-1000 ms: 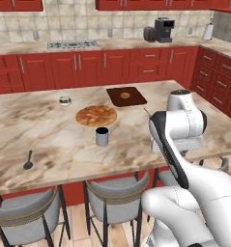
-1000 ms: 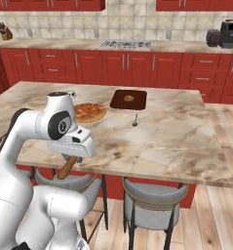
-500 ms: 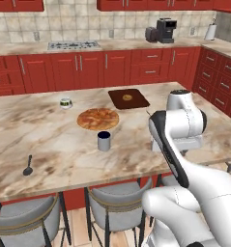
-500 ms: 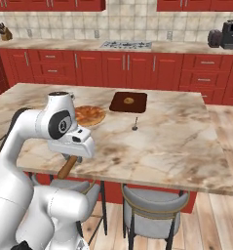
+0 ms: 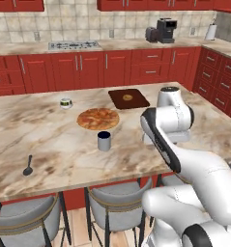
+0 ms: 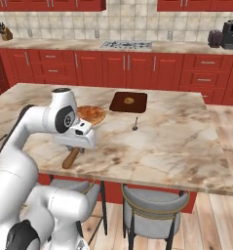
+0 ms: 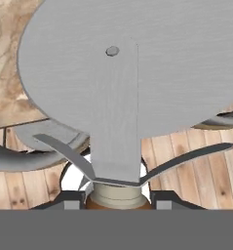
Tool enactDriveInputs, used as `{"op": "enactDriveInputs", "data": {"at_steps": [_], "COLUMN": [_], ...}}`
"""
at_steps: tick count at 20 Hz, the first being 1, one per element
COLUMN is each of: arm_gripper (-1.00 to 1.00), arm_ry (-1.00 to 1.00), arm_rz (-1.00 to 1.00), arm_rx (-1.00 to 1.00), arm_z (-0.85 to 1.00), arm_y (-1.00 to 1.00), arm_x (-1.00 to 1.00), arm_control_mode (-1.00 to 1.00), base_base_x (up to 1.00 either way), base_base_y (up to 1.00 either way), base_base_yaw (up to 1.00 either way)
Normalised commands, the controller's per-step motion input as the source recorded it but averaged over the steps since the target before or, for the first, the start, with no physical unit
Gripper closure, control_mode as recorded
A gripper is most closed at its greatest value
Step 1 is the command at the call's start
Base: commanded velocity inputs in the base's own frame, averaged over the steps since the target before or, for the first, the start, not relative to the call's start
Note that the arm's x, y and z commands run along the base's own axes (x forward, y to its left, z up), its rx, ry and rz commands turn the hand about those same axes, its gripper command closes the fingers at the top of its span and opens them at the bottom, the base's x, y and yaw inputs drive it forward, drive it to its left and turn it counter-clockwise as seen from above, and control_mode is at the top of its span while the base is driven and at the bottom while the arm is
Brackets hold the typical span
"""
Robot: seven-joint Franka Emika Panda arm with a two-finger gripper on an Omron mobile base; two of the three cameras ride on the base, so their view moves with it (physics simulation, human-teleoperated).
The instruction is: Take the pizza cutter from the drawer on the left and place it on the dining counter for cutting.
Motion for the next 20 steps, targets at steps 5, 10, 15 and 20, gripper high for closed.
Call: {"op": "enactDriveInputs", "data": {"at_steps": [5, 10, 15, 20], "arm_gripper": [1.00, 1.00, 1.00, 1.00], "arm_ry": [0.00, 0.00, 0.00, 0.00], "arm_rz": [0.02, 0.18, 0.49, 0.66], "arm_rx": [0.00, 0.00, 0.01, 0.07], "arm_z": [0.00, -0.23, -0.54, -0.56], "arm_y": [0.08, 0.00, 0.00, -0.01], "arm_x": [1.00, 1.00, 1.00, 0.96], "arm_control_mode": [-1.00, -1.00, -1.00, -1.00], "base_base_x": [0.00, 0.00, 0.00, 0.00], "base_base_y": [0.00, 0.00, 0.00, 0.00], "base_base_yaw": [0.00, 0.00, 0.00, 0.00]}}
